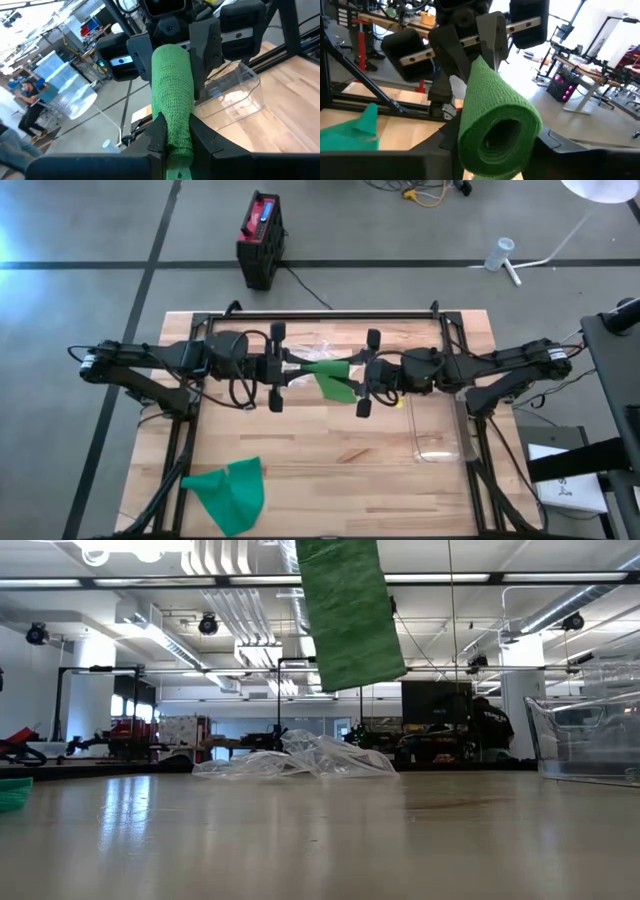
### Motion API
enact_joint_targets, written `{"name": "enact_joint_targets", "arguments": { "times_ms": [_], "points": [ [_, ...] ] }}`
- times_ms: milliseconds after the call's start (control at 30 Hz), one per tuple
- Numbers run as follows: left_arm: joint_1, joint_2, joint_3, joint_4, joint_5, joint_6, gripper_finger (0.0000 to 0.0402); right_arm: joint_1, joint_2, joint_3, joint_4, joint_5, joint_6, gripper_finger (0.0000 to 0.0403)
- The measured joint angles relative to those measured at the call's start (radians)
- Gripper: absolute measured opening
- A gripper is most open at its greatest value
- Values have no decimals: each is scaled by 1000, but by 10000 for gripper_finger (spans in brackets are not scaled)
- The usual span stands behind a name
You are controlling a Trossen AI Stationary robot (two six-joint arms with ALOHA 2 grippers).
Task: Roll bandage
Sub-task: Roll the green bandage
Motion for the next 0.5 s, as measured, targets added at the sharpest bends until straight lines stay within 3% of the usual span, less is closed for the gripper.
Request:
{"name": "enact_joint_targets", "arguments": {
  "times_ms": [133, 333, 500],
  "points": [
    [0, -1, 1, -6, -13, 2, 36, -1, -7, 0, -3, -1, 23, 131],
    [0, -4, 1, -23, -17, 4, 32, -6, -16, 0, 8, -77, 57, 187],
    [1, -3, 0, -35, -24, 2, 36, -8, -10, 0, 17, -56, 64, 217]
  ]
}}
